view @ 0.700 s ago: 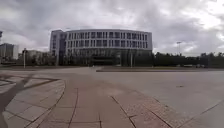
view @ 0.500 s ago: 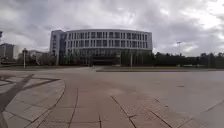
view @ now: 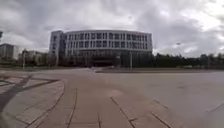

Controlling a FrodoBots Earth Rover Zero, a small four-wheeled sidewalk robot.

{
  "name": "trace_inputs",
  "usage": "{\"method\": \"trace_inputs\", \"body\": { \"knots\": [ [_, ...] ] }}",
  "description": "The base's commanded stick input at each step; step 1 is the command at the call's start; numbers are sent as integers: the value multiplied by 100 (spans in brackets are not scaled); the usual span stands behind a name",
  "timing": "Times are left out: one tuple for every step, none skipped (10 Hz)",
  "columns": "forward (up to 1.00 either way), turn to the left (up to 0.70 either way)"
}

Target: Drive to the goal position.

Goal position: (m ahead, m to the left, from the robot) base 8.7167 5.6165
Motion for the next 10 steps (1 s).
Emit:
{"method": "trace_inputs", "body": {
  "knots": [
    [70,0],
    [70,0],
    [70,0],
    [70,0],
    [70,0],
    [70,0],
    [70,12],
    [70,34],
    [70,35],
    [70,35]
  ]
}}
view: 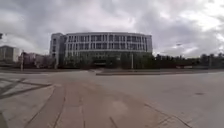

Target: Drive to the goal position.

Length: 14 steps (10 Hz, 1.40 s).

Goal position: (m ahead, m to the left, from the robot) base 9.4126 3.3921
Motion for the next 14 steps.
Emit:
{"method": "trace_inputs", "body": {
  "knots": [
    [70,35],
    [70,35],
    [70,35],
    [70,35],
    [70,29],
    [70,7],
    [70,0],
    [70,0],
    [70,0],
    [70,0],
    [70,0],
    [70,0],
    [70,0],
    [70,0]
  ]
}}
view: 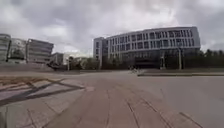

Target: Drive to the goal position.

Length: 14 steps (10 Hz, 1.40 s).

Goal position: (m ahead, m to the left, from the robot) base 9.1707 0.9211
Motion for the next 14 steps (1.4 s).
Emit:
{"method": "trace_inputs", "body": {
  "knots": [
    [70,0],
    [70,0],
    [70,0],
    [70,0],
    [70,0],
    [70,0],
    [70,0],
    [70,0],
    [70,0],
    [70,0],
    [70,0],
    [70,0],
    [70,0],
    [70,0]
  ]
}}
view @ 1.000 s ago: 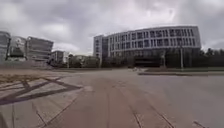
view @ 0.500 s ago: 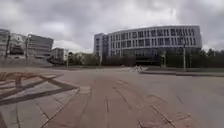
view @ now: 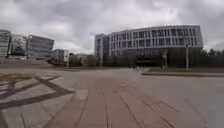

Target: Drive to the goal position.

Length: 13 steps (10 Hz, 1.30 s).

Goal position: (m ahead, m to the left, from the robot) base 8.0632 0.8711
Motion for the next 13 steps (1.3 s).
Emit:
{"method": "trace_inputs", "body": {
  "knots": [
    [70,0],
    [70,0],
    [70,0],
    [70,0],
    [70,0],
    [70,0],
    [70,0],
    [70,0],
    [70,0],
    [70,0],
    [70,0],
    [70,0],
    [70,0]
  ]
}}
